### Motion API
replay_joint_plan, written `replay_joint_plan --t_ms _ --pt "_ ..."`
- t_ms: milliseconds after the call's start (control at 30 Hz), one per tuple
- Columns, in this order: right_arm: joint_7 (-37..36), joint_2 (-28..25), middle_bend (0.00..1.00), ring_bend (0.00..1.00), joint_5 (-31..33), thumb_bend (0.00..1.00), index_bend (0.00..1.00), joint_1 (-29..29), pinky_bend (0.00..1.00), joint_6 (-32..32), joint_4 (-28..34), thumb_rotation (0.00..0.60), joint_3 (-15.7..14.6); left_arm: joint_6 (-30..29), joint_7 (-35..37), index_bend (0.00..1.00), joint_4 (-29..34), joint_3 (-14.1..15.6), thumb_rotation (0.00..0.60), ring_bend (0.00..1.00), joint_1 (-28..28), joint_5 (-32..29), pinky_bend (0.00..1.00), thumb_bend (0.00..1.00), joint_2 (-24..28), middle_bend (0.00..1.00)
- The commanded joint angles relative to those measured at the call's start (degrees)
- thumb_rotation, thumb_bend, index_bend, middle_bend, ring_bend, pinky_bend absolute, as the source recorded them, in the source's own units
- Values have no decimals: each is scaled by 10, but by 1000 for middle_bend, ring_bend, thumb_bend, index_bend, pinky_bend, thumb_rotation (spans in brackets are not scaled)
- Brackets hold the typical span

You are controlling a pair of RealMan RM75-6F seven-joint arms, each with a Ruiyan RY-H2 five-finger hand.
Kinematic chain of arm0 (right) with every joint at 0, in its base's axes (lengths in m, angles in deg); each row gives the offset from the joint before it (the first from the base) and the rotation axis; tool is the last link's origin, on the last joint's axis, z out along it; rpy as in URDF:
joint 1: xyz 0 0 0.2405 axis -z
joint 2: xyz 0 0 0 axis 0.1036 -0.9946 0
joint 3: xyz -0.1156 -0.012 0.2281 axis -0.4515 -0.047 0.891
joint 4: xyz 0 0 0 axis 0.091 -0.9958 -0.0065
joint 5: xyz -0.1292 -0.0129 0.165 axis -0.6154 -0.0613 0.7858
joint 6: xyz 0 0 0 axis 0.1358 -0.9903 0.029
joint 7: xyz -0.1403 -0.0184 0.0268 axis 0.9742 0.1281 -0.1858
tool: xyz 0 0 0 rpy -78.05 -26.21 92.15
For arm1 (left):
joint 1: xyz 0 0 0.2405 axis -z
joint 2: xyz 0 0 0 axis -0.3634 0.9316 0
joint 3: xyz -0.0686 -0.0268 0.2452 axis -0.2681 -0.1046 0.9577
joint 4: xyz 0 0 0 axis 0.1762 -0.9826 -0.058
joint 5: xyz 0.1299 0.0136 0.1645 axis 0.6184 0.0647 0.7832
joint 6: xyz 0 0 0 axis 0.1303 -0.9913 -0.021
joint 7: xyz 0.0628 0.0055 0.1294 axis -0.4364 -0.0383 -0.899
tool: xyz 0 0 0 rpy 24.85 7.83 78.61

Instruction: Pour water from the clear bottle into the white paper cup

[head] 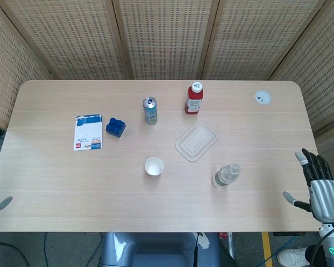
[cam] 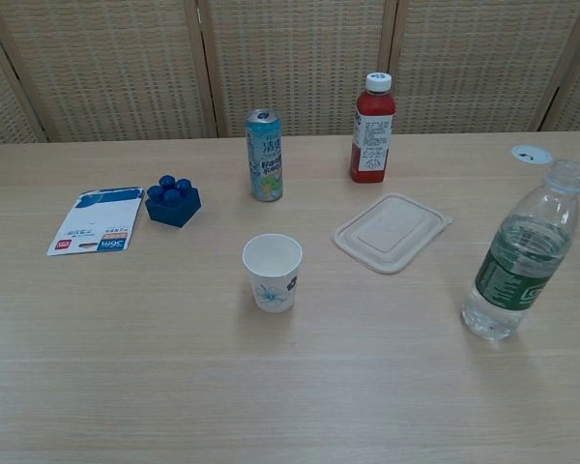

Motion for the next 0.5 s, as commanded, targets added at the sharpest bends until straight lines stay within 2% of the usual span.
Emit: replay_joint_plan --t_ms 33,167,267,400,500 --pt "0 0 0 0 0 0 0 -1 0 1 -1 600 0 2 -1 0 -1 0 600 0 0 1 0 106 0 0" --pt "-13 0 0 0 -1 0 0 -5 0 11 -3 600 -3 7 -6 0 1 -1 600 0 2 1 0 107 -1 0" --pt "-49 1 0 0 -2 0 0 -18 0 35 -15 600 -7 8 -8 0 2 -1 600 0 3 2 0 106 -2 0" --pt "-136 13 0 0 -6 0 0 -47 0 82 -61 600 -10 11 -10 0 1 -2 600 0 4 0 0 107 -3 0" --pt "-217 29 0 0 -16 0 0 -68 0 124 -120 600 -25 13 -14 0 2 -4 600 0 5 -3 0 107 -4 0"
